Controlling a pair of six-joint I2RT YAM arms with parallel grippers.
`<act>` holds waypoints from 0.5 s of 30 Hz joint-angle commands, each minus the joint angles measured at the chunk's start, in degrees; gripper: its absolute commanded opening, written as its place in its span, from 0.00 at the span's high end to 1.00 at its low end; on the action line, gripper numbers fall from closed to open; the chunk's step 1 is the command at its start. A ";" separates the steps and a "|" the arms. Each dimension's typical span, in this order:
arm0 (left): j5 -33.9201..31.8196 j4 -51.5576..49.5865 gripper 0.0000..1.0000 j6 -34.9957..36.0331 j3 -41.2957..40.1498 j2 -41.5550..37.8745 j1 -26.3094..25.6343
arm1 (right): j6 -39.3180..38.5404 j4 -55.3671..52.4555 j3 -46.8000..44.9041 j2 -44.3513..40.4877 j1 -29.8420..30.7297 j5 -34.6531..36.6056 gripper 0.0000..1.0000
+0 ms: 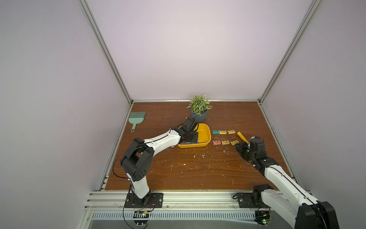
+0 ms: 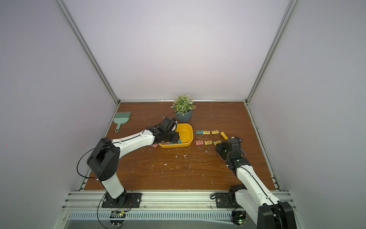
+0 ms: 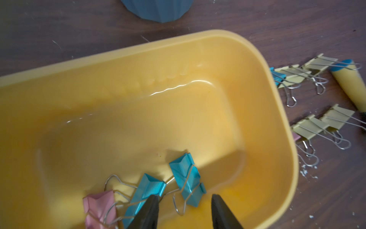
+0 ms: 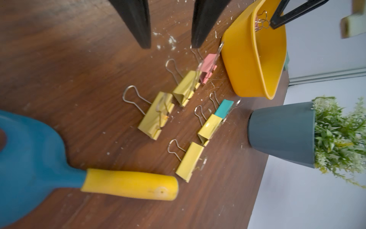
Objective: Take out the binder clips from the storage box
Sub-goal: Pick up the binder clip from the storage box.
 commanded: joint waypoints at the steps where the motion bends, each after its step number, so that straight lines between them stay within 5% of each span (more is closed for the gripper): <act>1: 1.73 -3.73 0.57 -1.53 2.38 2.37 1.41 | -4.76 -1.19 4.09 1.49 0.75 -1.17 0.60; 15: 8.27 -2.79 0.77 -1.52 2.14 4.57 2.14 | -3.84 1.26 4.52 2.89 2.99 0.72 0.60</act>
